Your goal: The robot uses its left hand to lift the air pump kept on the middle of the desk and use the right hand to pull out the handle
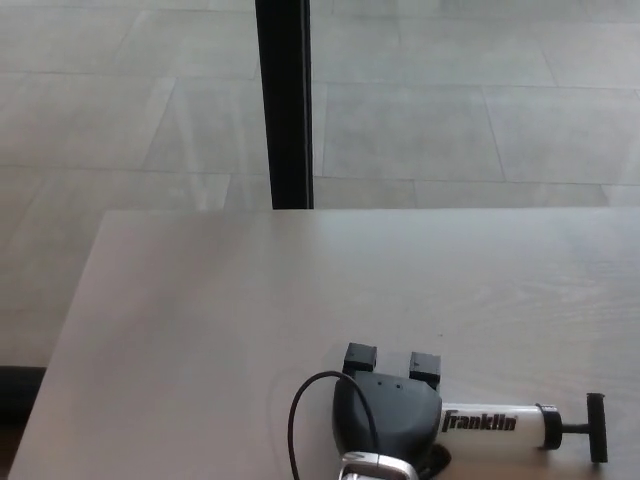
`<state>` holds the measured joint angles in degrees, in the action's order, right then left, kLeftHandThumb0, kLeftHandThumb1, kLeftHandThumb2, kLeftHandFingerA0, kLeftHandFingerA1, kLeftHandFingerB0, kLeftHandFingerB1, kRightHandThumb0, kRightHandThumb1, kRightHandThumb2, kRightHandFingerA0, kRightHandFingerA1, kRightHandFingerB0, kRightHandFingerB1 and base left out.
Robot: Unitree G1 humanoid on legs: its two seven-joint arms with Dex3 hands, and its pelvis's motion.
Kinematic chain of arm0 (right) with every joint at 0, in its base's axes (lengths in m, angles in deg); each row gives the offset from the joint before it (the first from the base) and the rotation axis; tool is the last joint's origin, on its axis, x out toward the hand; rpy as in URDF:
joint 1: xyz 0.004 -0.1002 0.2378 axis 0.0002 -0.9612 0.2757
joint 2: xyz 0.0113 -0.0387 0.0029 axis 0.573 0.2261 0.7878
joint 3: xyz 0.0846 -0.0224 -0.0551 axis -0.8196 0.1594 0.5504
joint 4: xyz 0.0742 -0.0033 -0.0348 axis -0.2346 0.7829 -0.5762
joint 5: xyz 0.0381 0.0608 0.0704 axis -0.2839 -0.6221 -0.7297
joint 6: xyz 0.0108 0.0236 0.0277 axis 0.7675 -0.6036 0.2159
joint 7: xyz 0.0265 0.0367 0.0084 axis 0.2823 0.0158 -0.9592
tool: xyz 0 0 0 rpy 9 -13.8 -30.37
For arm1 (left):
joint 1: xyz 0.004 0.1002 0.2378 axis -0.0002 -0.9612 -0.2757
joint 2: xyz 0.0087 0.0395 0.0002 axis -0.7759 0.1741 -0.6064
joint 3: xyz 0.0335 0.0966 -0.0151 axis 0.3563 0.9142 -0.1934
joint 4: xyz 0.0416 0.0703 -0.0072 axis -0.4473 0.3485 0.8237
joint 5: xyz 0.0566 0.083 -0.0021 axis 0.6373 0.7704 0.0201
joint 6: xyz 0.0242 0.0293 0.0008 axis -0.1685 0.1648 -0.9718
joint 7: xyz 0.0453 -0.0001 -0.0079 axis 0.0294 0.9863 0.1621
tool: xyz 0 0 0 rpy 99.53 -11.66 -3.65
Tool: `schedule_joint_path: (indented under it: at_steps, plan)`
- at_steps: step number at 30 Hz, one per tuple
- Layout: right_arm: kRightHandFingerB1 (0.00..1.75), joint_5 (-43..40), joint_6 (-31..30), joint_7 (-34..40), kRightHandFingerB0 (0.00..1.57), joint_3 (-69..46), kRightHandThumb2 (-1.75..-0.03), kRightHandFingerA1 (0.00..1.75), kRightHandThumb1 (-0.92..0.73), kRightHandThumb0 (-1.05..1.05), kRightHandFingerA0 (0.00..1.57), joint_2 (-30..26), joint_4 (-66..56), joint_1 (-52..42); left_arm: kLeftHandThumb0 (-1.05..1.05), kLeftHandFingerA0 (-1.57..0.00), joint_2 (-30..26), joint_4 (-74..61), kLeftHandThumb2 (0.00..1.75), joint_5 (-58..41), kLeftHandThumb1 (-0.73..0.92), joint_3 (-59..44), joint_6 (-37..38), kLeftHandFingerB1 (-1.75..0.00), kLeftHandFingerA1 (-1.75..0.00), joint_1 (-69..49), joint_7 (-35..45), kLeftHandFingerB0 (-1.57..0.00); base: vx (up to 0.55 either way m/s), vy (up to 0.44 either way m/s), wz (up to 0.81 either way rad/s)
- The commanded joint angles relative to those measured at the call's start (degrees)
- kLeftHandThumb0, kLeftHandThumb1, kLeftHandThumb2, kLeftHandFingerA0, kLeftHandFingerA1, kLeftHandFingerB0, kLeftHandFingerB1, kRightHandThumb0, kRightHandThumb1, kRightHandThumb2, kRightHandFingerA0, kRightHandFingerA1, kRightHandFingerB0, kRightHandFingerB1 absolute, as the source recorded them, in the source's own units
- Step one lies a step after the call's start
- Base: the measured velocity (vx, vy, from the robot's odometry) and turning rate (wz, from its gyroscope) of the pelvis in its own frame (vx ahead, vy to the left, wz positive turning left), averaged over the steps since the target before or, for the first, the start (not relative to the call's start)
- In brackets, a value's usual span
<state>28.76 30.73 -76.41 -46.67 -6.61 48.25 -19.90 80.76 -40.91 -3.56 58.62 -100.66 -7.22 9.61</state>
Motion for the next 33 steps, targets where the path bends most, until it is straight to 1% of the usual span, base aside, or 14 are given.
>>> schedule_joint_path:
  at_steps: [1, 5, 6, 8, 10, 11, 12, 14, 15, 16, 17, 18, 24, 33]
  plan:
    - [0.45, 1.27, 1.11, 1.2, 0.48, 0.13, -0.6, 0.8, -0.69, -0.4, 0.58, -1.34, 1.75, 1.39, -0.52, -0.69, -0.04, 3.46, 0.62, 1.53, 0.77, -2.48, 10.32, -0.42, -1.07, -2.7, -9.71, -0.24, 0.0, 0.0, 0.0]
    - [0.46, 1.5, 2.18, 0.96, 0.48, 0.1, -0.6, 0.84, -0.68, -0.38, 0.59, -1.72, 3.32, 2.15, -0.49, -0.82, 0.24, 4.47, 0.63, 1.1, 0.76, -3.88, 16.01, -0.46, -1.23, -2.75, -13.08, -0.27, 0.0, 0.0, 0.0]
    - [0.47, 1.62, 2.05, 1.04, 0.49, 0.14, -0.6, 0.85, -0.68, -0.39, 0.6, -1.8, 2.99, 2.25, -0.55, -0.9, 0.49, 4.68, 0.93, 1.02, 0.59, -4.18, 16.7, -0.55, -1.09, -2.64, -13.22, -0.24, 0.0, 0.0, 0.0]
    - [0.46, 1.84, 1.61, 1.21, 0.49, 0.17, -0.6, 0.82, -0.68, -0.4, 0.6, -1.87, 2.39, 2.3, -0.53, -0.84, 1.14, 5.3, 0.61, 1.01, 0.72, -4.33, 17.92, -0.45, -1.16, -2.55, -13.17, -0.24, 0.0, 0.0, 0.0]
    - [0.46, 2.0, 1.79, 1.37, 0.48, 0.09, -0.6, 0.81, -0.68, -0.39, 0.59, -1.95, 3.01, 2.71, -0.47, -0.87, 1.25, 5.82, 1.0, 1.55, 0.52, -4.04, 18.5, -0.52, -1.05, -2.21, -12.79, -0.12, 0.0, 0.0, 0.0]
    - [0.47, 1.93, 2.02, 1.41, 0.49, -0.02, -0.6, 0.83, -0.67, -0.39, 0.6, -1.88, 3.22, 2.88, -0.57, -0.85, 1.5, 6.2, 0.62, 1.8, 0.74, -3.7, 19.12, -0.45, -1.15, -2.12, -13.0, -0.23, 0.0, 0.0, 0.0]
    - [0.46, 1.78, 1.85, 1.28, 0.49, -0.17, -0.6, 0.82, -0.67, -0.4, 0.61, -2.05, 3.32, 3.19, -0.51, -0.88, 1.8, 6.63, 1.01, 1.99, 0.53, -3.51, 20.03, -0.51, -1.02, -1.75, -13.15, -0.1, 0.0, 0.0, 0.0]
    - [0.47, 1.79, 1.66, 1.02, 0.49, -0.11, -0.6, 0.84, -0.67, -0.42, 0.61, -2.07, 2.8, 2.99, -0.61, -0.85, 1.97, 7.22, 0.62, 2.84, 0.75, -2.77, 20.34, -0.46, -1.08, -1.38, -12.89, -0.18, 0.0, 0.0, 0.0]
    - [0.46, 2.01, 1.59, 0.78, 0.48, 0.16, -0.6, 0.85, -0.68, -0.41, 0.6, -2.32, 3.08, 3.38, -0.54, -0.83, 2.17, 7.46, 1.02, 3.18, 0.55, -2.61, 20.25, -0.51, -0.98, -0.98, -12.24, -0.06, 0.0, 0.0, 0.0]
    - [0.45, 2.13, 1.68, 0.67, 0.46, 0.26, -0.6, 0.83, -0.68, -0.4, 0.58, -2.38, 3.15, 3.36, -0.62, -0.76, 2.3, 7.29, 0.63, 2.99, 0.77, -2.7, 20.36, -0.43, -1.05, -0.91, -11.08, -0.14, 0.0, 0.0, 0.0]
    - [0.45, 2.28, 1.61, 0.71, 0.46, 0.36, -0.6, 0.84, -0.68, -0.41, 0.59, -2.42, 3.05, 3.34, -0.38, -0.67, 2.8, 7.68, 1.07, 3.58, 0.5, -2.21, 19.46, -0.51, -0.88, -0.58, -9.9, 0.0, 0.0, 0.0, 0.0]
    - [0.44, 2.75, 1.4, 1.01, 0.47, 0.73, -0.6, 0.83, -0.68, -0.41, 0.6, -2.57, 3.12, 3.79, -0.71, -0.63, 3.16, 8.0, 0.89, 3.74, 0.55, -2.32, 19.1, -0.46, -0.89, -0.07, -9.05, -0.06, 0.0, 0.0, 0.0]
    - [0.45, 2.48, 2.14, 0.49, 0.46, 0.85, -0.6, 0.86, -0.67, -0.42, 0.58, -2.68, 3.98, 4.73, -0.78, -0.01, 4.75, 8.76, 0.91, 3.97, 0.48, -3.3, 20.08, -0.26, -0.47, 0.09, -6.57, -0.04, 0.0, 0.0, 0.0]
    - [0.46, 3.35, 4.71, 1.26, 0.5, 1.57, -0.59, 1.11, -0.64, -0.42, 0.57, -2.74, 6.85, 6.57, -0.83, 0.0, 4.95, 8.29, 0.9, 5.32, 0.49, -2.78, 19.77, -0.2, -0.38, 0.63, -1.06, -0.08, 0.0, 0.0, 0.0]
